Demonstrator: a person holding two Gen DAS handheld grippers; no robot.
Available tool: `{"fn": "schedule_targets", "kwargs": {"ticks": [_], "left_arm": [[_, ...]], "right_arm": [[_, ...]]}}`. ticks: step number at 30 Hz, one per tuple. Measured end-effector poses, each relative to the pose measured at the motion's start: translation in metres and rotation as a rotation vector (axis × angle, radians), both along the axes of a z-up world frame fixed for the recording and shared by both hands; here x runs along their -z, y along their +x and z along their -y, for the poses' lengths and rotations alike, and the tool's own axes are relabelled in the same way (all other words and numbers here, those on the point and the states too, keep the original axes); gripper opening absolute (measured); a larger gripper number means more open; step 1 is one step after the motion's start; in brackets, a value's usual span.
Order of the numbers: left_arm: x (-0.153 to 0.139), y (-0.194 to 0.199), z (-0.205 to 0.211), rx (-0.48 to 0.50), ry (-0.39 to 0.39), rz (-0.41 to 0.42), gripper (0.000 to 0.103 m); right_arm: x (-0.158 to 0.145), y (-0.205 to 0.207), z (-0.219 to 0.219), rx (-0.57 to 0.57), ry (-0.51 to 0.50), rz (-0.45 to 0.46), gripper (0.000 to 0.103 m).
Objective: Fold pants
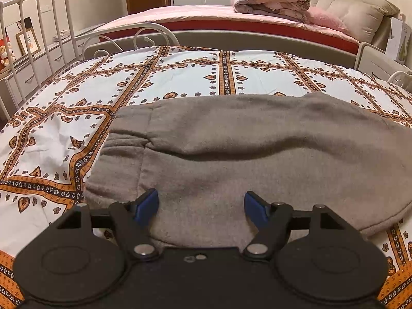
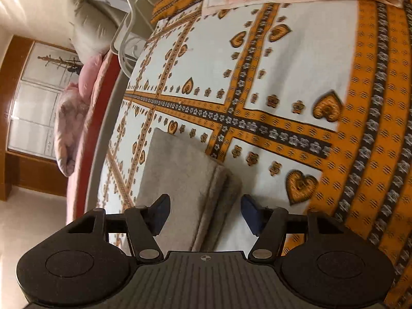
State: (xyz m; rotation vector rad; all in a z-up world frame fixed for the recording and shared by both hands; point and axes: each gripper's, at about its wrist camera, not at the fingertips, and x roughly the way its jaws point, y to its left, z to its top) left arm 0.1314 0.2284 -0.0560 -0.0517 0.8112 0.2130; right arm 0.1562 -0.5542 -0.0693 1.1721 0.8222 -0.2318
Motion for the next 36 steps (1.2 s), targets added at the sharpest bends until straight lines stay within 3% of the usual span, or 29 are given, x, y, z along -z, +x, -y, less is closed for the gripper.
{"fn": "schedule_targets", "kwargs": {"ticks": [1, 3, 5, 7, 10, 12, 14, 17, 24, 27, 31, 32, 33, 36], "left_arm": [[0.001, 0.000, 0.000, 0.001, -0.002, 0.000, 0.067], [0.001, -0.001, -0.002, 0.001, -0.013, 0.004, 0.067], [-0.001, -0.002, -0.003, 0.006, -0.017, 0.010, 0.067], [-0.009, -0.006, -0.007, -0.005, -0.044, 0.044, 0.064], [-0.028, -0.020, -0.021, -0.078, -0.098, 0.145, 0.063], [-0.041, -0.034, -0.032, -0.163, -0.121, 0.214, 0.070], [-0.044, -0.048, -0.049, -0.241, -0.201, 0.236, 0.068], [-0.034, -0.057, -0.068, -0.297, -0.356, 0.209, 0.057], [-0.012, -0.054, -0.086, -0.365, -0.556, 0.185, 0.047], [-0.007, -0.047, -0.087, -0.371, -0.538, 0.155, 0.040], [-0.005, -0.038, -0.087, -0.360, -0.491, 0.146, 0.040], [-0.005, -0.036, -0.088, -0.357, -0.482, 0.150, 0.037], [-0.007, -0.035, -0.087, -0.356, -0.447, 0.151, 0.021], [-0.017, -0.034, -0.081, -0.316, -0.377, 0.184, 0.015]], "right_arm": [[-0.004, 0.007, -0.003, -0.027, -0.049, -0.005, 0.015], [-0.019, 0.012, -0.010, -0.070, -0.162, 0.032, 0.015], [-0.042, 0.008, -0.016, -0.072, -0.221, 0.157, 0.015], [-0.044, 0.012, -0.024, -0.103, -0.300, 0.125, 0.015], [-0.015, 0.018, -0.027, -0.169, -0.298, -0.078, 0.020], [-0.027, 0.008, -0.021, -0.128, -0.303, -0.016, 0.032], [-0.051, -0.003, -0.026, -0.078, -0.421, 0.061, 0.064], [-0.065, -0.003, -0.040, -0.110, -0.431, 0.123, 0.067], [-0.069, 0.014, -0.078, -0.203, -0.405, 0.130, 0.066], [-0.072, 0.015, -0.089, -0.218, -0.414, 0.128, 0.066], [-0.067, 0.017, -0.088, -0.224, -0.414, 0.106, 0.066], [-0.065, 0.017, -0.088, -0.225, -0.410, 0.099, 0.067], [-0.063, 0.018, -0.087, -0.224, -0.406, 0.092, 0.067], [-0.062, 0.018, -0.086, -0.226, -0.405, 0.083, 0.067]]}}
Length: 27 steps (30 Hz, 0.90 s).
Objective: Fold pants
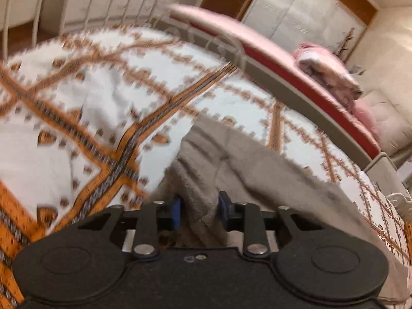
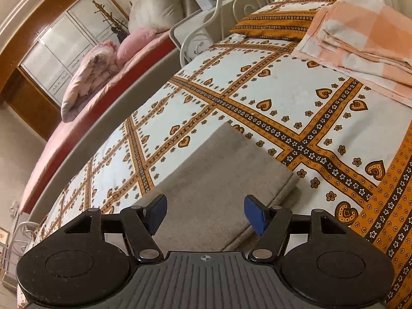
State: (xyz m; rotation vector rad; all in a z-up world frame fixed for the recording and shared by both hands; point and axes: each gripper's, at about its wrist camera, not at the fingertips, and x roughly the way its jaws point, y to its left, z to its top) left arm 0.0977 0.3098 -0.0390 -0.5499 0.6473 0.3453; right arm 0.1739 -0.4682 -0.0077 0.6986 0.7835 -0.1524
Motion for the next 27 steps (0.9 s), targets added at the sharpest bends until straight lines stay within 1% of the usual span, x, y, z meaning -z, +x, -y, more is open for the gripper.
{"fn": "schedule_targets", "kwargs": {"ticks": [2, 4, 5, 6, 7, 8, 9, 11, 13, 14, 16, 17, 18, 19, 20, 23, 27], "left_arm": [[-0.013, 0.000, 0.005, 0.011, 0.073, 0.060, 0.013], [-0.026, -0.008, 0.003, -0.015, 0.095, 0.164, 0.013], [-0.026, -0.008, 0.003, -0.009, 0.138, 0.159, 0.013], [-0.017, -0.002, 0.000, -0.006, 0.134, 0.097, 0.013], [0.000, 0.004, -0.006, -0.008, 0.080, 0.001, 0.013], [0.016, 0.007, -0.009, 0.003, 0.045, -0.077, 0.013], [0.020, 0.005, -0.010, 0.013, 0.044, -0.080, 0.013], [0.012, 0.001, -0.009, 0.006, 0.042, -0.049, 0.013], [0.012, 0.001, -0.004, 0.013, 0.061, -0.063, 0.014], [0.010, -0.001, -0.004, 0.013, 0.064, -0.057, 0.014], [0.001, -0.008, -0.003, 0.006, 0.067, 0.004, 0.014], [0.000, -0.009, -0.003, 0.006, 0.089, 0.008, 0.014], [0.005, -0.004, -0.003, 0.005, 0.102, -0.032, 0.014], [0.013, 0.001, -0.005, 0.001, 0.077, -0.086, 0.014], [0.016, 0.002, -0.007, -0.008, 0.059, -0.092, 0.014], [0.007, -0.003, -0.005, -0.034, 0.055, -0.053, 0.014], [-0.002, -0.014, -0.007, -0.064, 0.019, -0.025, 0.022]], "right_arm": [[0.001, 0.000, 0.000, -0.001, -0.007, -0.003, 0.066], [0.001, -0.001, 0.000, 0.003, -0.005, -0.007, 0.067], [0.001, -0.001, 0.000, 0.004, -0.005, -0.008, 0.067], [0.001, -0.002, 0.001, 0.003, -0.007, -0.010, 0.067], [0.002, -0.001, 0.002, 0.004, -0.009, -0.011, 0.067], [0.002, -0.002, 0.004, 0.010, -0.011, -0.012, 0.067], [0.002, -0.002, 0.006, 0.021, -0.011, -0.010, 0.066], [0.000, -0.006, 0.013, 0.055, -0.005, 0.007, 0.067], [-0.001, -0.010, 0.021, 0.086, -0.001, 0.022, 0.067], [-0.002, -0.011, 0.024, 0.098, 0.003, 0.028, 0.067], [-0.003, -0.014, 0.030, 0.113, 0.013, 0.042, 0.067], [-0.004, -0.014, 0.032, 0.114, 0.012, 0.048, 0.067], [-0.004, -0.014, 0.033, 0.113, 0.010, 0.049, 0.067], [-0.004, -0.014, 0.035, 0.116, 0.010, 0.047, 0.067], [-0.003, -0.014, 0.037, 0.121, 0.016, 0.039, 0.067], [0.004, -0.017, 0.045, 0.149, 0.060, -0.001, 0.067], [0.009, -0.024, 0.055, 0.164, 0.104, 0.010, 0.066]]}}
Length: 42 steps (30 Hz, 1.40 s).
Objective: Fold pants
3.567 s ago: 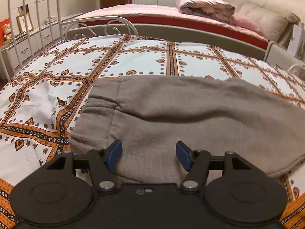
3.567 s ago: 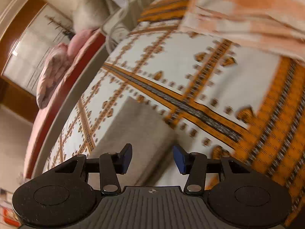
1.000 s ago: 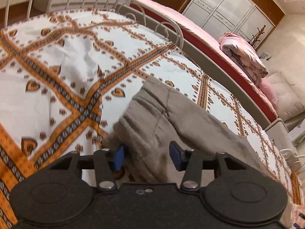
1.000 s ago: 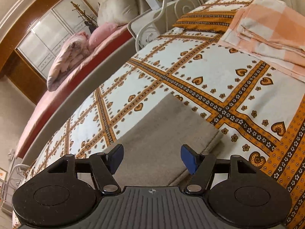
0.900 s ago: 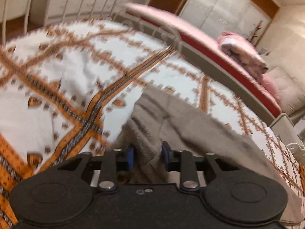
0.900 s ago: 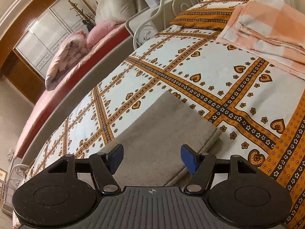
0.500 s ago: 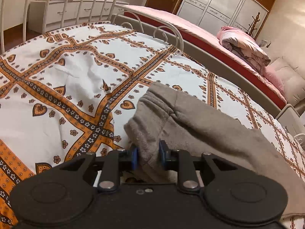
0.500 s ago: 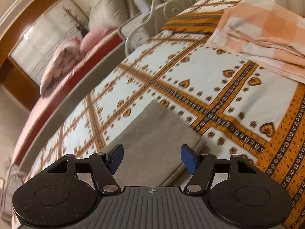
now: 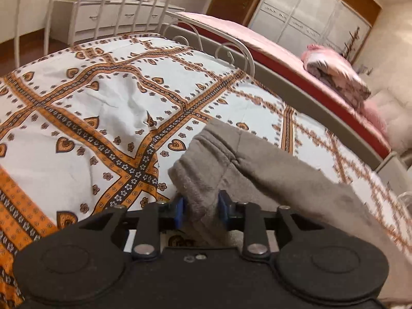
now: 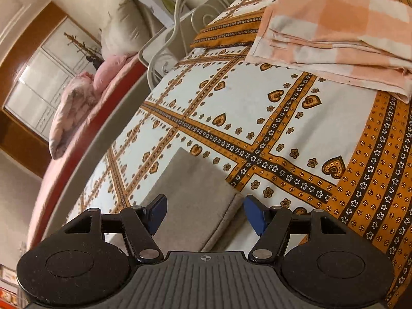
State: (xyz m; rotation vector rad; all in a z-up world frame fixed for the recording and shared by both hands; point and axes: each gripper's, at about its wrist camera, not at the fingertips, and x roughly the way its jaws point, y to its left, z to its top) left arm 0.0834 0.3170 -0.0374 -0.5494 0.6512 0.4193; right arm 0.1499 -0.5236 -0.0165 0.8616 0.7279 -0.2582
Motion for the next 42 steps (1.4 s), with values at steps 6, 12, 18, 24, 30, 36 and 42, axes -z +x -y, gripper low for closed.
{"fn": "schedule_targets", "kwargs": {"ticks": [6, 12, 18, 24, 30, 36, 42], "left_arm": [[-0.032, -0.009, 0.021, -0.031, 0.159, 0.049, 0.019], [-0.012, 0.024, 0.034, 0.125, 0.103, -0.026, 0.024], [0.009, 0.032, 0.023, 0.160, 0.045, -0.063, 0.023], [0.011, 0.028, 0.025, 0.166, 0.040, -0.049, 0.023], [0.010, 0.028, 0.025, 0.164, 0.045, -0.049, 0.023], [0.010, 0.027, 0.026, 0.173, 0.047, -0.047, 0.023], [0.011, 0.027, 0.025, 0.180, 0.049, -0.046, 0.023]], "right_arm": [[0.019, -0.002, 0.015, 0.041, 0.147, 0.001, 0.066], [0.026, 0.005, 0.013, 0.048, 0.178, -0.013, 0.066], [0.028, 0.006, 0.008, 0.007, 0.207, -0.001, 0.064], [0.030, -0.002, 0.015, 0.048, 0.210, -0.033, 0.038], [0.037, 0.006, 0.017, 0.071, 0.223, -0.049, 0.037], [0.030, 0.009, 0.015, 0.032, 0.196, 0.002, 0.011], [0.035, -0.004, 0.018, 0.070, 0.199, -0.075, 0.011]]}}
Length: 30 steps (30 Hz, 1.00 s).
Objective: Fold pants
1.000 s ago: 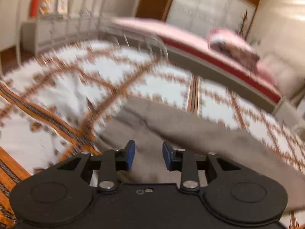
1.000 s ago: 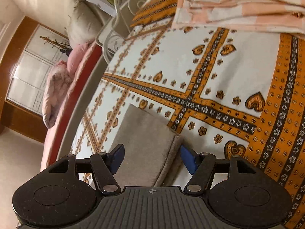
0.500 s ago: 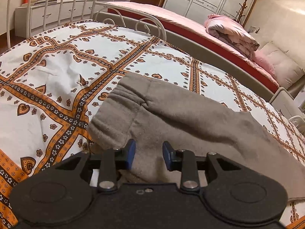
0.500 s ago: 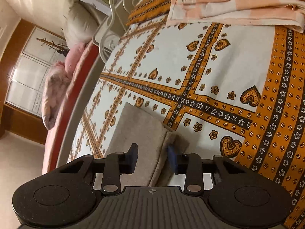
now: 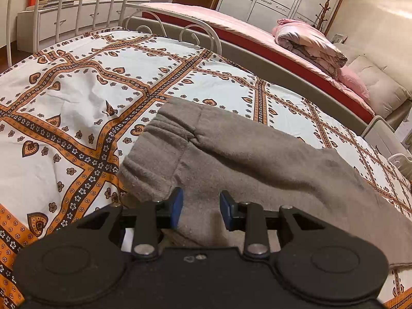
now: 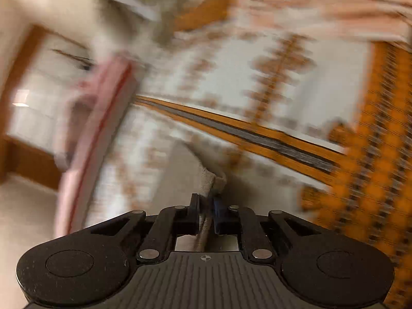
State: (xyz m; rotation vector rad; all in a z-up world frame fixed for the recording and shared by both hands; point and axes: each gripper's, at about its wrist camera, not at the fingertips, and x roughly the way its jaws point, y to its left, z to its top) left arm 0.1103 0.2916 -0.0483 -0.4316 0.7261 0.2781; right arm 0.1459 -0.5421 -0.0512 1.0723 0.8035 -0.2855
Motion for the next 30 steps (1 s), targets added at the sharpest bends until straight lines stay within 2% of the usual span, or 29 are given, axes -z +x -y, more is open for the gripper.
{"fn": "schedule_targets", "kwargs": {"ticks": [1, 3, 5, 7, 9, 10, 11, 13, 15, 16, 17, 20, 21, 23, 25, 26, 28, 30], "left_arm": [[0.000, 0.000, 0.000, -0.001, 0.000, 0.000, 0.023], [0.000, 0.000, 0.000, 0.002, 0.001, 0.001, 0.023], [0.000, 0.000, 0.000, 0.004, 0.002, 0.002, 0.023], [0.001, 0.001, 0.000, 0.004, 0.005, 0.001, 0.023], [0.001, 0.001, 0.001, 0.005, 0.014, -0.003, 0.024], [0.001, 0.002, 0.002, 0.006, 0.023, -0.007, 0.024], [0.001, 0.003, 0.003, 0.007, 0.030, -0.009, 0.024], [0.001, 0.003, 0.005, 0.012, 0.045, -0.013, 0.024], [0.001, 0.002, 0.007, 0.017, 0.052, -0.013, 0.024], [0.001, 0.002, 0.007, 0.024, 0.059, -0.015, 0.024], [0.001, 0.002, 0.008, 0.032, 0.068, -0.017, 0.024], [0.001, 0.003, 0.008, 0.037, 0.076, -0.017, 0.024], [-0.001, 0.003, 0.009, 0.035, 0.077, -0.018, 0.024], [-0.016, 0.002, 0.019, 0.026, 0.127, 0.004, 0.026], [-0.028, 0.005, 0.035, 0.065, 0.178, 0.059, 0.028], [-0.032, 0.010, 0.045, 0.104, 0.186, 0.080, 0.030], [-0.033, 0.027, 0.066, 0.167, 0.216, 0.074, 0.031], [-0.027, 0.045, 0.082, 0.217, 0.228, 0.054, 0.034]], "right_arm": [[0.007, 0.001, 0.004, 0.007, 0.024, -0.022, 0.013], [0.008, -0.003, 0.010, 0.032, 0.056, 0.000, 0.023], [-0.001, -0.006, 0.009, 0.032, 0.006, 0.023, 0.055], [0.003, -0.001, 0.003, -0.008, -0.002, -0.013, 0.072], [0.010, 0.009, -0.006, -0.073, -0.008, -0.036, 0.073], [0.007, 0.015, -0.010, -0.107, -0.056, -0.035, 0.073], [0.005, 0.020, -0.015, -0.141, -0.099, -0.036, 0.065], [-0.003, 0.025, -0.021, -0.160, -0.177, -0.041, 0.013], [-0.016, 0.014, -0.015, -0.087, -0.133, 0.085, 0.013], [-0.023, 0.011, -0.017, -0.083, -0.152, 0.116, 0.013], [-0.024, 0.013, -0.021, -0.093, -0.180, 0.100, 0.013], [0.009, 0.022, -0.019, -0.118, -0.158, -0.106, 0.013], [0.015, 0.020, -0.017, -0.116, -0.131, -0.094, 0.013], [0.002, 0.009, -0.008, -0.048, -0.089, -0.035, 0.024], [-0.019, -0.001, -0.009, 0.004, -0.203, -0.012, 0.030], [-0.029, -0.005, -0.011, 0.019, -0.252, 0.024, 0.030], [-0.043, -0.007, -0.017, 0.001, -0.301, 0.096, 0.030], [-0.046, 0.004, -0.030, -0.058, -0.327, 0.092, 0.031]]}}
